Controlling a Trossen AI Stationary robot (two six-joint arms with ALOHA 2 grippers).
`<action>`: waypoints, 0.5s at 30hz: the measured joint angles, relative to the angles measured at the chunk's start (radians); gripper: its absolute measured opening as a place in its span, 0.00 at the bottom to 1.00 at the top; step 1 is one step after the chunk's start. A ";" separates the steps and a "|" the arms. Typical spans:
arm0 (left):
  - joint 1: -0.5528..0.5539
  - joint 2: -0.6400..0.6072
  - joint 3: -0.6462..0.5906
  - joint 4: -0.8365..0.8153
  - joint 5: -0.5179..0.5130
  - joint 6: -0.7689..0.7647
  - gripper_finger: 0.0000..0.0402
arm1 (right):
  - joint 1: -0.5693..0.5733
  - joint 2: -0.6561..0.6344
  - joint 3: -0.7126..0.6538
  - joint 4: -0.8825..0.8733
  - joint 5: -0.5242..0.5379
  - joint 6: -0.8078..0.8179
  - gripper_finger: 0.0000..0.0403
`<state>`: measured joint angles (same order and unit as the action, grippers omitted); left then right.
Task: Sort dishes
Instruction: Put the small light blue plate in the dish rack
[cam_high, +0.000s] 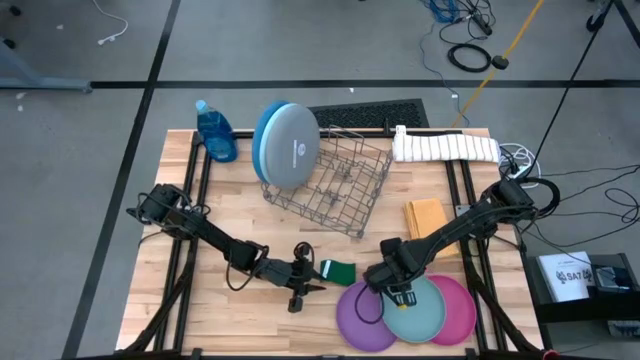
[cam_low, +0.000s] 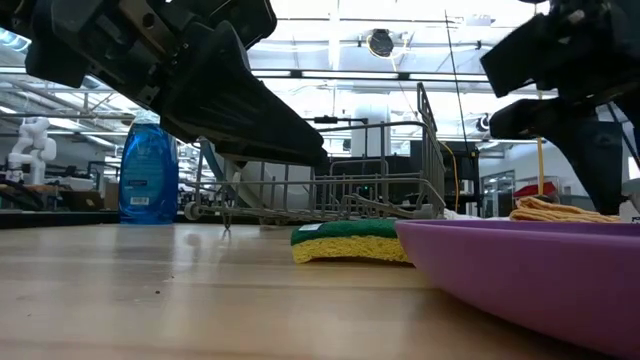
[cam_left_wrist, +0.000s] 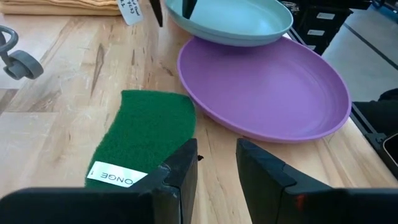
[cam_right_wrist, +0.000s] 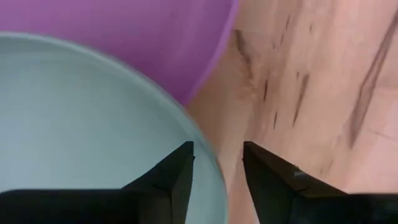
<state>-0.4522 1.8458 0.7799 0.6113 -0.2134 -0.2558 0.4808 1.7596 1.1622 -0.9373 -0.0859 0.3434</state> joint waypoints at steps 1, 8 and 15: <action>0.000 0.000 0.000 0.000 0.000 0.000 0.28 | -0.004 0.000 0.000 0.003 -0.006 -0.001 0.31; 0.000 0.000 0.000 0.000 0.000 0.000 0.28 | -0.011 0.000 0.000 0.018 -0.034 -0.016 0.19; 0.000 0.000 0.000 0.000 0.000 0.000 0.28 | -0.010 0.000 0.000 0.017 -0.053 0.010 0.05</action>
<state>-0.4522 1.8454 0.7799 0.6112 -0.2138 -0.2562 0.4706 1.7596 1.1622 -0.9203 -0.1386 0.3536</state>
